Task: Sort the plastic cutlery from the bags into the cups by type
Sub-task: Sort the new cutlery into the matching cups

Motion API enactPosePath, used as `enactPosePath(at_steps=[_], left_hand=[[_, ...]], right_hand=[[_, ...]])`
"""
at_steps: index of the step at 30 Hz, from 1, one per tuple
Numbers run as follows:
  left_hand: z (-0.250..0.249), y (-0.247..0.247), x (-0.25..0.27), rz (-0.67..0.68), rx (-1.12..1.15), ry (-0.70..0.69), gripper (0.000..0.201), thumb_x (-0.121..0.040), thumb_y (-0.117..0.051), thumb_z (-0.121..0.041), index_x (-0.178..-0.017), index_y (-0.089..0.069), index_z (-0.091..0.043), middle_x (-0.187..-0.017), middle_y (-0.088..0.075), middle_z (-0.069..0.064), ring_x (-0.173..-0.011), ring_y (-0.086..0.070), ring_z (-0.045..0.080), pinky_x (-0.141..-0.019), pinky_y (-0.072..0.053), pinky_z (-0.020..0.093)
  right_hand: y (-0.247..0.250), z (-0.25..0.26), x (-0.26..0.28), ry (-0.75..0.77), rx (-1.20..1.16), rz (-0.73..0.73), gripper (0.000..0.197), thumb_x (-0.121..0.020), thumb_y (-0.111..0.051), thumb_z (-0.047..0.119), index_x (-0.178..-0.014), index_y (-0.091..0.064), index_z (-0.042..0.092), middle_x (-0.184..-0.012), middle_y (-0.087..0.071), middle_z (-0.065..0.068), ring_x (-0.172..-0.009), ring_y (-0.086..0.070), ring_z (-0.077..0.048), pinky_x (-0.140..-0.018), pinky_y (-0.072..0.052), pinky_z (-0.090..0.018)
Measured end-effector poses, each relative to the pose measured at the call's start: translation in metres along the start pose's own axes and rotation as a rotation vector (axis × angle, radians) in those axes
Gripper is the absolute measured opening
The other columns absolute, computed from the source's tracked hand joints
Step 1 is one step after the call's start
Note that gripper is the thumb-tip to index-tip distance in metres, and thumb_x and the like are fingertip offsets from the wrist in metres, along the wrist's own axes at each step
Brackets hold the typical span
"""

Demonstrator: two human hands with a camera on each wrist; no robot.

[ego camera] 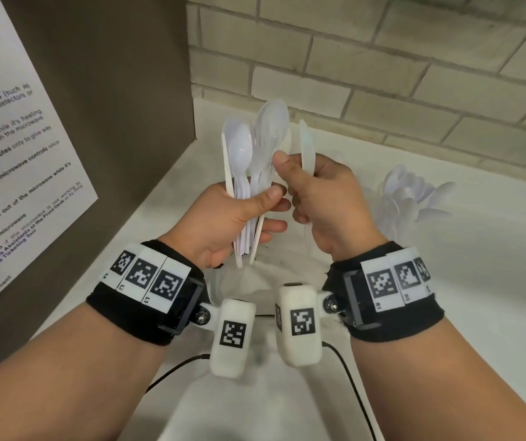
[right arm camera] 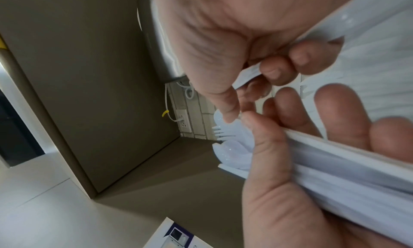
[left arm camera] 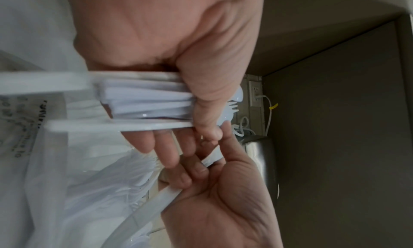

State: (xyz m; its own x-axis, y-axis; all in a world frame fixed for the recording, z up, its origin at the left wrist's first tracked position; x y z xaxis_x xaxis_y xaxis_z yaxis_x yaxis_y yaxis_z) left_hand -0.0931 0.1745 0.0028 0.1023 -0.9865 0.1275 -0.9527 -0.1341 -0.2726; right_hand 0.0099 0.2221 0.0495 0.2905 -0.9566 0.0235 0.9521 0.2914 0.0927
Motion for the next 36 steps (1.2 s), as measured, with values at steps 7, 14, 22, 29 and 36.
enactPosePath(at_steps=[7, 14, 22, 29, 36], left_hand=[[0.008, 0.004, -0.002, -0.035, 0.051, 0.004, 0.024, -0.084, -0.066, -0.025, -0.101, -0.068, -0.008, -0.090, -0.075, 0.010, -0.076, -0.073, 0.027, -0.062, -0.058, 0.033], [0.009, 0.019, -0.006, -0.168, -0.105, 0.005, 0.027, -0.088, -0.066, -0.034, -0.079, -0.054, -0.012, -0.057, -0.047, 0.000, -0.044, -0.042, 0.010, -0.044, -0.043, 0.023], [-0.002, 0.008, -0.011, -0.138, -0.384, -0.103, 0.012, -0.092, -0.059, -0.024, -0.097, -0.056, -0.014, -0.070, -0.050, -0.004, -0.049, -0.044, 0.006, -0.050, -0.037, 0.023], [-0.015, 0.010, -0.007, -0.262, -0.607, -0.234, 0.035, -0.089, -0.060, -0.029, -0.120, -0.051, -0.015, -0.092, -0.064, -0.004, -0.089, -0.064, 0.018, -0.073, -0.052, 0.028], [-0.018, 0.016, -0.003, -0.329, -0.659, -0.279, 0.040, -0.092, -0.058, -0.031, -0.128, -0.045, -0.018, -0.107, -0.064, -0.003, -0.091, -0.063, 0.012, -0.075, -0.053, 0.023]], right_hand=[[0.011, 0.004, 0.001, 0.067, 0.011, -0.151, 0.019, -0.100, -0.046, 0.019, -0.084, -0.057, 0.017, -0.068, -0.066, 0.005, -0.048, -0.057, 0.001, -0.047, -0.042, -0.017], [0.021, 0.020, 0.002, 0.149, -0.105, -0.208, 0.018, -0.101, -0.044, 0.033, -0.088, -0.047, 0.021, -0.058, -0.044, 0.001, -0.041, -0.039, -0.011, -0.043, -0.038, -0.025], [-0.011, 0.042, 0.005, 0.327, 0.325, -0.083, 0.030, -0.068, -0.085, 0.036, -0.081, -0.069, 0.014, -0.052, -0.054, 0.008, -0.048, -0.059, -0.004, -0.058, -0.053, -0.026], [-0.019, 0.033, 0.001, 0.298, 0.384, -0.068, 0.034, -0.078, -0.075, 0.020, -0.057, -0.049, 0.026, -0.051, -0.050, 0.011, -0.050, -0.052, -0.009, -0.056, -0.045, -0.026], [-0.016, 0.030, 0.007, 0.249, 0.185, -0.016, 0.026, -0.081, -0.075, 0.020, -0.075, -0.060, -0.001, -0.061, -0.060, -0.007, -0.050, -0.054, -0.018, -0.050, -0.045, -0.032]])
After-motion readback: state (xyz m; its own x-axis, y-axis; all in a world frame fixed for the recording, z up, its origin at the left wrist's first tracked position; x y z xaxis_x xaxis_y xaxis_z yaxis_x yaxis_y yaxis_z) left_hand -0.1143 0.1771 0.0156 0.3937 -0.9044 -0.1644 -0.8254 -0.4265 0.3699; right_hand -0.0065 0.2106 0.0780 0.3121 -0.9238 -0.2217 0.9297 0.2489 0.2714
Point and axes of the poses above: each hand's wrist, its own x-axis away from the middle knuckle, its own y-axis out of the back of the hand, z = x × y, the point moved 10 cm from there along -x, towards the middle knuckle
